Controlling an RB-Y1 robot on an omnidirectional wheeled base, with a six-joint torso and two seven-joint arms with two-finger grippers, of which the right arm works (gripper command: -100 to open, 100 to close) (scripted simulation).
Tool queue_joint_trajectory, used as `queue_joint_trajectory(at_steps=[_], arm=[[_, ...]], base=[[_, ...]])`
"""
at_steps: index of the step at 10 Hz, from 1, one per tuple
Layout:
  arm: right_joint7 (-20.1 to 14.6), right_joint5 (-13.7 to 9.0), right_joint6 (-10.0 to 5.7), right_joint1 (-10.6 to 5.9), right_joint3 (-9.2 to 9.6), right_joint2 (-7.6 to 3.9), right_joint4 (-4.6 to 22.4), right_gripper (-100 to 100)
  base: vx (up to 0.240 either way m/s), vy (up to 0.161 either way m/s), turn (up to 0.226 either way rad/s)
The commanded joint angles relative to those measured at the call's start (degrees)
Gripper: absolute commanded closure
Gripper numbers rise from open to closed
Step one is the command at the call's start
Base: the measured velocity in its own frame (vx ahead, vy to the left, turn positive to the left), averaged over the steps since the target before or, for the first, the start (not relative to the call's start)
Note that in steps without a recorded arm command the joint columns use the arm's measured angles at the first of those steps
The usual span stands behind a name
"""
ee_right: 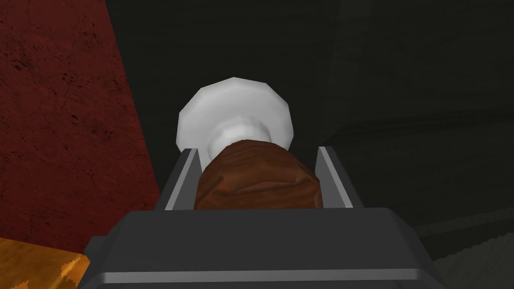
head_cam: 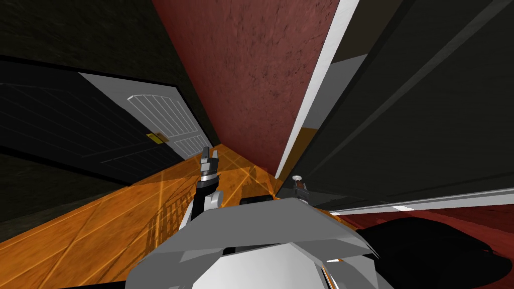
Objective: Pull the door open
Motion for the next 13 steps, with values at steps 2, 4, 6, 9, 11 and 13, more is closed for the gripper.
queue_joint_trajectory(at_steps=[2, 4, 6, 9, 11, 13], arm=[[-2.62, 0.86, -0.39, 0.75, 1.65, -2.36, 0.11, 100], [-4.82, 1.58, -0.71, 1.37, 3.02, -4.34, 0.21, 100], [-6.72, 2.21, -0.99, 1.92, 4.22, -6.05, 0.29, 100], [-9.44, 3.1, -1.39, 2.69, 5.92, -8.5, 0.41, 100], [-11.49, 3.77, -1.69, 3.27, 7.21, -10.34, 0.5, 100], [-11.6, 3.76, -1.66, 3.27, 7.14, -10.71, 0.34, 100]], base=[[-0.195, -0.012, 0.215], [-0.23, -0.014, 0.178], [-0.214, 0.02, 0.139], [-0.2, -0.025, 0.153], [-0.191, -0.008, 0.168], [-0.152, 0.002, 0.076]])
